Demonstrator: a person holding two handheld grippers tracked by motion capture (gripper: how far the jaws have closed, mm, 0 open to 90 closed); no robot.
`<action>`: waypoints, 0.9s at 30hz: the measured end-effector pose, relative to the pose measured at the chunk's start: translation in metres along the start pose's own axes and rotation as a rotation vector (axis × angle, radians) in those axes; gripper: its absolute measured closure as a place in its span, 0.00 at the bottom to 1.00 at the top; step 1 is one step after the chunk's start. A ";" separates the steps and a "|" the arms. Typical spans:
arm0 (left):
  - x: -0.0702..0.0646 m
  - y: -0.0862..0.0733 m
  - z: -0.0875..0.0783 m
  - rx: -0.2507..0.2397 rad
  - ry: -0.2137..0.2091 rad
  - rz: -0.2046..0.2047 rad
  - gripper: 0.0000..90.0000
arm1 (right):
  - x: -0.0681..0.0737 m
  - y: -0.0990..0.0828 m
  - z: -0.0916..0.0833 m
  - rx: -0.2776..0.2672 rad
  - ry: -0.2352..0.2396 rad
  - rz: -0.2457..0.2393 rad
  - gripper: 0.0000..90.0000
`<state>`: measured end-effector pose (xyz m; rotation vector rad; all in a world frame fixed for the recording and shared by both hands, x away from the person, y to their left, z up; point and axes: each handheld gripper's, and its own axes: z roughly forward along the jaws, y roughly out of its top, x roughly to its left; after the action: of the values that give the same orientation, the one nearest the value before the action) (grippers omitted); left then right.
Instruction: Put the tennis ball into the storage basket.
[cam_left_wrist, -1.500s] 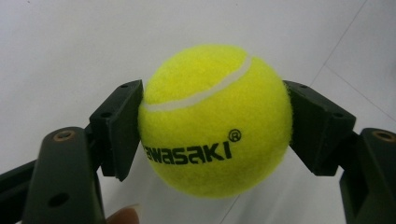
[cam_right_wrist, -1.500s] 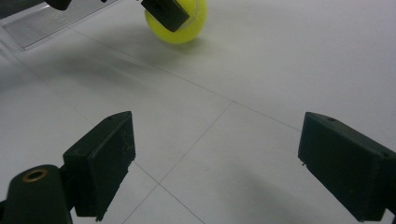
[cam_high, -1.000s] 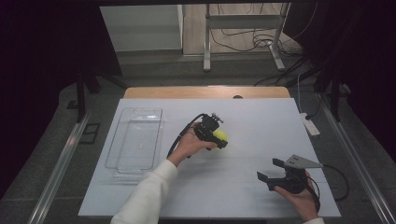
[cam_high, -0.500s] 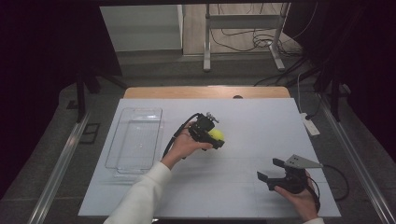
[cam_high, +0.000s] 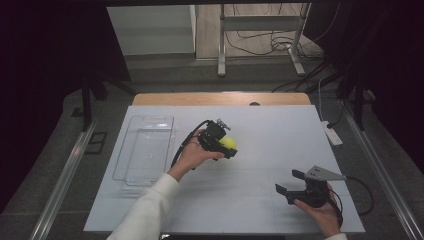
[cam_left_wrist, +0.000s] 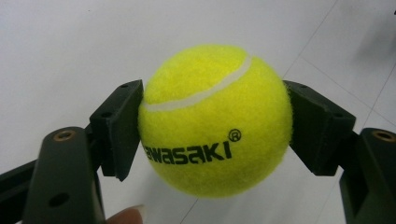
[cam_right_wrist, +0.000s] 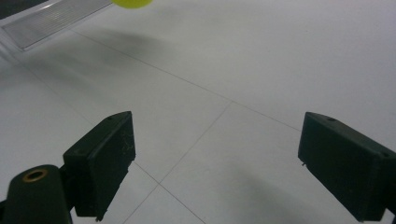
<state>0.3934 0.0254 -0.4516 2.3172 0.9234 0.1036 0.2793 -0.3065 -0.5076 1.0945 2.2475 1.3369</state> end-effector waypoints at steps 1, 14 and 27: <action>0.000 0.000 -0.001 -0.001 -0.001 0.000 0.30 | 0.000 0.000 0.000 0.000 0.000 0.000 0.12; 0.009 -0.002 -0.021 -0.046 0.024 -0.022 0.30 | 0.000 0.000 0.000 0.001 -0.001 -0.002 0.12; 0.016 -0.007 -0.041 -0.080 0.050 -0.027 0.30 | -0.001 0.001 -0.001 -0.007 0.000 0.001 0.12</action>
<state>0.3895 0.0613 -0.4250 2.2370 0.9573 0.1843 0.2795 -0.3072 -0.5067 1.0929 2.2415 1.3441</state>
